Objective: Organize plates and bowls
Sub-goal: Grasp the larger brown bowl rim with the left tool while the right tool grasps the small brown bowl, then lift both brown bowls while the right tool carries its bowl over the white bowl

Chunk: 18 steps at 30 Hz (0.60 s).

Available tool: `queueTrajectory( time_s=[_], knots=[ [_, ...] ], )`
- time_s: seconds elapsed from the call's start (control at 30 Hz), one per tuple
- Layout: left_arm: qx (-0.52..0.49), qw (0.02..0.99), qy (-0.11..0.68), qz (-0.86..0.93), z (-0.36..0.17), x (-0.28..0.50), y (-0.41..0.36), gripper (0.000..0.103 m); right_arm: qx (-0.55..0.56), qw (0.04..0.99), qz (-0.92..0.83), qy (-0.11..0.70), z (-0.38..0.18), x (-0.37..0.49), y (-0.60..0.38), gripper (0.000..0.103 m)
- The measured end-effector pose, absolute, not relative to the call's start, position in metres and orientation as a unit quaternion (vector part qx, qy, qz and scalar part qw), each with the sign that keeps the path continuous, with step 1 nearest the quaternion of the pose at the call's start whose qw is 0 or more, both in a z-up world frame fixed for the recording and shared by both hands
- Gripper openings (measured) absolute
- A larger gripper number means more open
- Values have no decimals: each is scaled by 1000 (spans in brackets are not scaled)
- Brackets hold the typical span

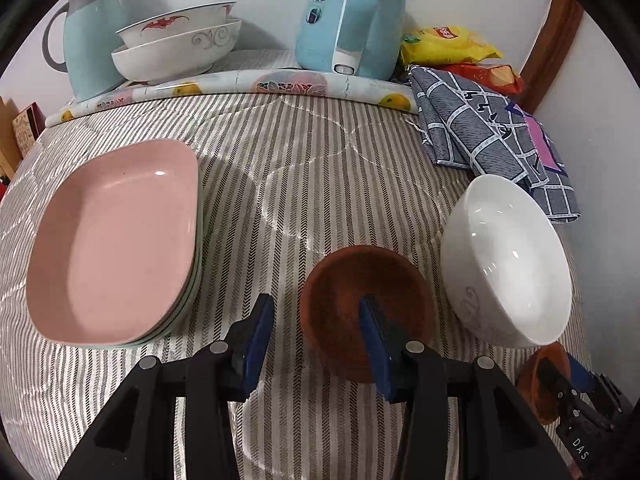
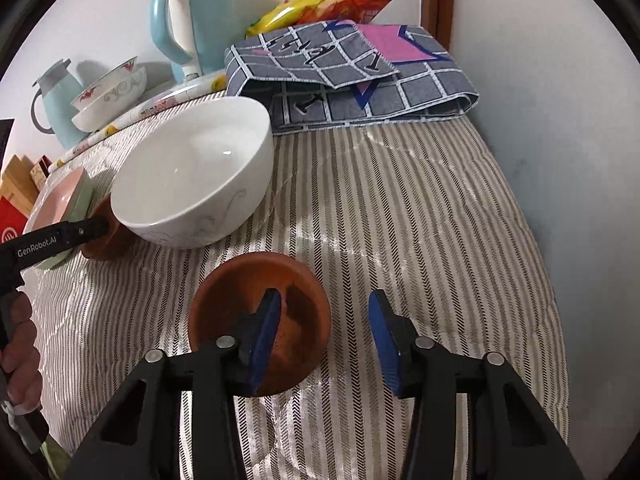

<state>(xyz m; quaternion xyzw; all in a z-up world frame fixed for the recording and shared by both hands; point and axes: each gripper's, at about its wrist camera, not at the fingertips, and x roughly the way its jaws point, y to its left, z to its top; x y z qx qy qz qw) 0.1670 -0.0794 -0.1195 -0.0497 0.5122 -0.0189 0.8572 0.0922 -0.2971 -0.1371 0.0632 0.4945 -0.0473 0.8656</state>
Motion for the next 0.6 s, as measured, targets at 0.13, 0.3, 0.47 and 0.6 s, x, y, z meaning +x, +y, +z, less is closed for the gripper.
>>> queueTrajectory(
  time_s=[0.13,0.3,0.47,0.6],
  knots=[
    [-53,854,517,-22,-124,171,-82,32,77,865,-44,494,-142,94,-300,42],
    [-55,852,521,-20,-131,176,-82,28,81,868,-31,488,-143,92,-299,34],
    [-72,854,515,-21,-132,178,-82,22,91,871,-15,482,-143,92,-297,20],
    [-76,857,509,-26,-130,177,-81,14,102,874,-12,475,-141,91,-299,15]
  ],
)
